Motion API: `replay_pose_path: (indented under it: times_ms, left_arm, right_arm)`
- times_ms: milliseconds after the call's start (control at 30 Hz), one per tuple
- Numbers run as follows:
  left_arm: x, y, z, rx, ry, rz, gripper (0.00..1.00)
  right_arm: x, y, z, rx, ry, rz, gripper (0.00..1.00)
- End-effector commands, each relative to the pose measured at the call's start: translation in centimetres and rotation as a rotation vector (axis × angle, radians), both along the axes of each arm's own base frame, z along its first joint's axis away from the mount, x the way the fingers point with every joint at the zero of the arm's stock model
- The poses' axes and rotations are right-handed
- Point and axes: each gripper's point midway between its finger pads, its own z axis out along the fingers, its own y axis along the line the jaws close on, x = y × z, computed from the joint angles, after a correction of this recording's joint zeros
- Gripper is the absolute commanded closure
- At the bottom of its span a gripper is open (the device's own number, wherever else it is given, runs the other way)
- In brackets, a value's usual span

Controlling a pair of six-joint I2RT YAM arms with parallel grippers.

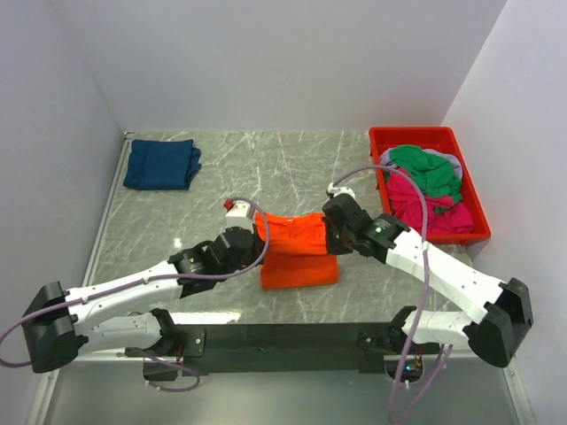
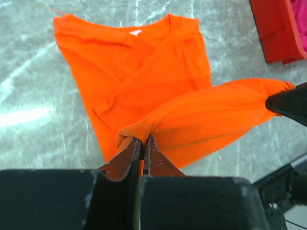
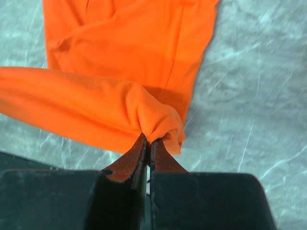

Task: Fold and stack the t-shirts
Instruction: Fold the tshirt

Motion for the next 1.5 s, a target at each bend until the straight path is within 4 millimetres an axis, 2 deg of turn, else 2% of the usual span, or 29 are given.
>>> replay_pose_path:
  times_ms: [0,167,300,367,433,600,800,867,900,967,1000,1033,1100,1200,1233,1267,1300,1333,1367,1467]
  left_arm:
    - [2.0,-1.1,1.6,-0.018,-0.063,-0.043,1.00]
    - [4.0,-0.9,0.0,0.009,-0.053,-0.032,1.00]
    - [5.3,-0.2,-2.0,0.050,-0.021,-0.006,1.00]
    - [6.3,-0.2,-2.0,0.032,-0.030,0.009,1.00]
    - [7.0,0.1,-2.8,0.042,-0.018,0.019,1.00]
    - [8.6,0.0,-4.3,0.060,-0.001,0.024,1.00]
    - [10.8,0.6,-5.0,0.085,0.010,0.059,0.98]
    - [11.7,1.5,-4.7,0.108,0.004,0.115,0.83]
    - [12.3,1.7,-3.7,0.098,-0.011,0.145,0.61]
    - [12.6,2.7,-2.9,0.120,-0.020,0.206,0.38]
    - [12.8,3.0,-1.3,0.097,-0.047,0.228,0.20]
    - [12.8,3.2,-0.5,0.085,-0.064,0.242,0.15]
    - [12.2,3.9,0.7,0.072,-0.083,0.262,0.12]
    - [10.9,2.9,1.9,0.012,-0.114,0.219,0.13]
    - [10.1,2.0,2.0,-0.006,-0.115,0.184,0.14]
    - [9.6,0.8,2.6,-0.054,-0.124,0.147,0.14]
    - [8.9,0.0,2.1,-0.067,-0.117,0.117,0.14]
    - [7.9,-1.5,2.1,-0.091,-0.118,0.068,0.15]
    - [7.6,-2.9,2.2,-0.128,-0.120,0.039,0.15]
    - [5.3,-6.9,1.7,-0.169,-0.110,-0.073,0.15]
  right_arm:
    - [2.7,0.0,0.9,-0.016,-0.054,0.012,1.00]
    - [4.7,0.1,-1.5,-0.040,-0.012,0.010,1.00]
    - [6.1,0.1,-3.4,-0.064,0.021,0.010,1.00]
    - [6.9,0.0,-4.4,-0.070,0.034,0.003,1.00]
    - [7.5,-0.2,-5.3,-0.083,0.053,-0.006,1.00]
    - [8.7,-0.7,-6.3,-0.099,0.066,-0.033,1.00]
    - [10.5,-1.2,-5.9,-0.096,0.048,-0.064,1.00]
    - [11.4,-1.3,-5.3,-0.096,0.039,-0.076,0.89]
    - [11.7,-1.5,-5.0,-0.098,0.035,-0.083,0.73]
    - [12.3,-1.5,-3.4,-0.098,0.008,-0.091,0.58]
    - [12.6,-1.4,-2.5,-0.090,-0.011,-0.091,0.50]
    - [12.5,-1.4,-1.4,-0.075,-0.034,-0.092,0.48]
    - [12.4,-1.6,-0.1,-0.056,-0.064,-0.097,0.43]
    - [11.5,-1.1,1.4,0.010,-0.103,-0.072,0.43]
    - [10.9,-1.1,1.4,0.024,-0.103,-0.063,0.43]
    - [10.6,-0.3,1.5,0.070,-0.101,-0.034,0.43]
    - [10.1,0.0,1.0,0.085,-0.085,-0.014,0.43]
    - [10.0,0.4,0.7,0.101,-0.078,0.000,0.44]
    - [9.7,1.6,0.6,0.154,-0.063,0.045,0.44]
    - [9.6,3.1,-1.2,0.189,-0.001,0.090,0.46]
